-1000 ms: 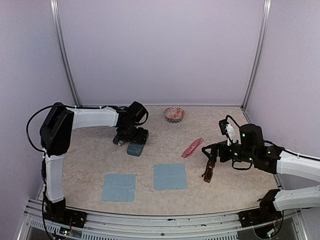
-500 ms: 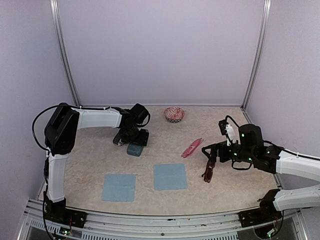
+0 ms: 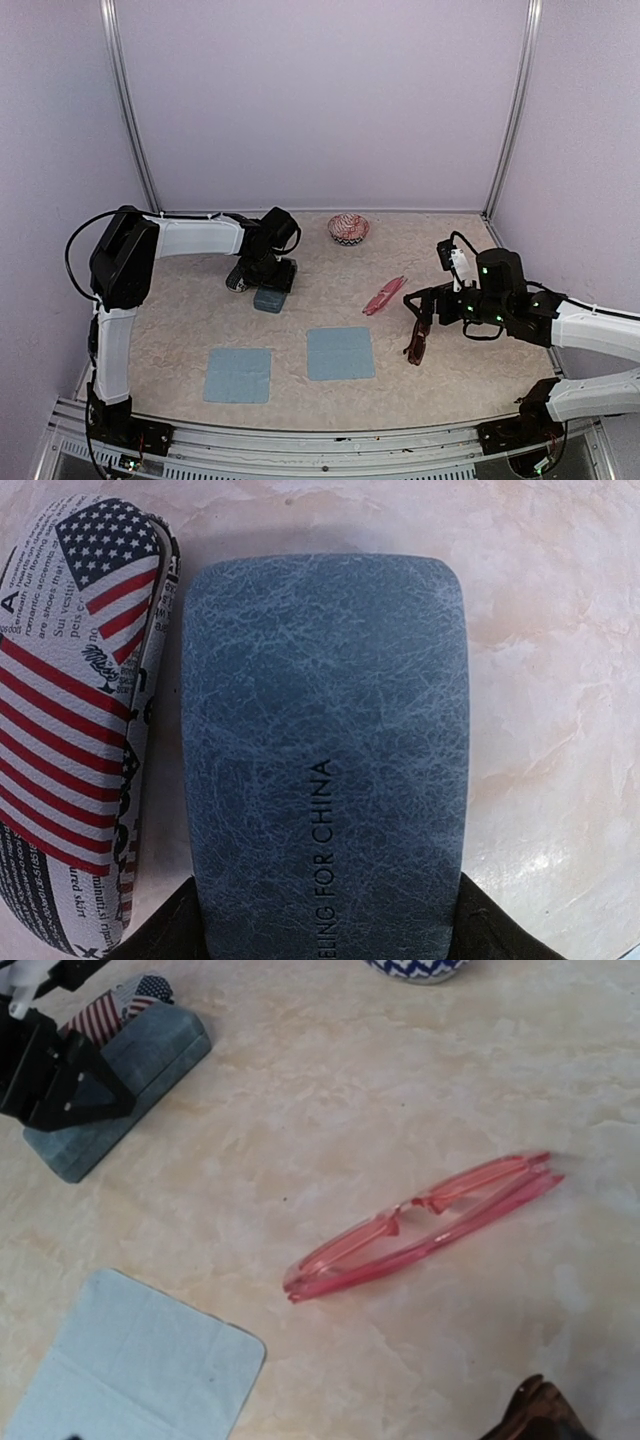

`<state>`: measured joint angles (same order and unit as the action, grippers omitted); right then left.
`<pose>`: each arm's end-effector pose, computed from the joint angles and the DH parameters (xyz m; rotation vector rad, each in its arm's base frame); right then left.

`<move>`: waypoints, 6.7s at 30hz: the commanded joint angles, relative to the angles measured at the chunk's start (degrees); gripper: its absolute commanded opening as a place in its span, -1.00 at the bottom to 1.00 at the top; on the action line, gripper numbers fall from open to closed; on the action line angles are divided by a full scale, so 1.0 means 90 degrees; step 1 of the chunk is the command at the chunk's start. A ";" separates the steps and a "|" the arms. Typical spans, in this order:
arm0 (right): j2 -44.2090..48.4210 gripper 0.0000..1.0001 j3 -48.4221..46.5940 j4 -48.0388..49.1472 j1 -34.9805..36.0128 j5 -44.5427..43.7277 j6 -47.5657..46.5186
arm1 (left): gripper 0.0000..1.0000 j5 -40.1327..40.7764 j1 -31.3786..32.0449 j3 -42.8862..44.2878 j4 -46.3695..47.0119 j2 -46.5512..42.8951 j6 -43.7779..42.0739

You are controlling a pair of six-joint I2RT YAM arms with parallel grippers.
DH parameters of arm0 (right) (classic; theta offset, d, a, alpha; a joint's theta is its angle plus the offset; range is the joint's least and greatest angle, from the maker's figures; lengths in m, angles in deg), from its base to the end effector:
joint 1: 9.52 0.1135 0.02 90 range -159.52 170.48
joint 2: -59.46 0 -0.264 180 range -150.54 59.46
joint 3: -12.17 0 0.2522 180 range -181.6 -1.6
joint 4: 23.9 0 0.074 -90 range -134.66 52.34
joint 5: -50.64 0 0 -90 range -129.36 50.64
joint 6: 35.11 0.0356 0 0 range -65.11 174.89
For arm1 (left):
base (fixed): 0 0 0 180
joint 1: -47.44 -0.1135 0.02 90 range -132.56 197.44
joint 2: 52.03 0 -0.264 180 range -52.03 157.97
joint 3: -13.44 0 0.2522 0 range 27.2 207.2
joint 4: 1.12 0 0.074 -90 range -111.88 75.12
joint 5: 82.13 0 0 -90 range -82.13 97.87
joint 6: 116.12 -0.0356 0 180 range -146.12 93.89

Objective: Organize the sunglasses
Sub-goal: Pick up the sunglasses case from the center of the board, then open the sunglasses case, then pass from the left arm to the right

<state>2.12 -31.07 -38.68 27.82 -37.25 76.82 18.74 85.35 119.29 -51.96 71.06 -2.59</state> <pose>0.1726 0.1333 0.2214 -0.3106 2.1217 0.6603 0.3558 -0.2685 0.1589 0.2904 2.7020 -0.0466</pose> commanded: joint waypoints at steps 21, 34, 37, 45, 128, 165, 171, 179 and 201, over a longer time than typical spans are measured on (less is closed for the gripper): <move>-0.0116 0.96 -0.0056 0.1006 0.0258 0.0961 0.0688 | -1.00 -0.2093 0.0498 -0.0969 0.1888 -0.1829 0.0515; -0.0645 0.96 -0.0485 0.1955 0.0937 0.1118 0.1068 | -1.00 -0.3129 0.1242 -0.2124 0.4439 -0.2826 0.1490; -0.0731 0.96 -0.0558 0.2301 0.1009 0.1249 0.1223 | -1.00 -0.3402 0.1327 -0.2332 0.5043 -0.2891 0.1736; -0.1101 0.93 -0.0956 0.2579 0.1219 0.1225 0.1424 | -1.00 -0.3669 0.1533 -0.2723 0.6009 -0.3063 0.2068; -0.0208 0.78 0.0370 0.1247 0.1261 -0.1558 0.1704 | -1.00 -0.5966 0.1766 -0.2976 0.9201 -0.2873 0.3738; 0.0870 0.87 -0.0287 0.1485 0.1250 0.0580 -0.2931 | -1.00 -0.7124 0.0872 -0.2488 0.2785 -0.3432 0.0544; 0.0456 0.74 -0.0565 0.1080 0.1254 0.1920 -0.3678 | -1.00 -0.7172 0.0995 -0.2594 0.1710 -0.3465 -0.0189; 0.0346 0.69 -0.1071 -0.0558 0.1339 0.3232 -0.5119 | -1.00 -0.7319 0.1041 -0.3072 0.1239 -0.3700 -0.0802; -0.1880 0.49 -0.2548 -0.1031 0.2688 0.2154 -0.7505 | -1.00 -0.7822 0.1308 -0.3161 0.0408 -0.3406 -0.1970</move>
<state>-13.32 -50.28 -48.58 50.55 -14.11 12.26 -49.04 96.52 89.39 -47.57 39.38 -17.75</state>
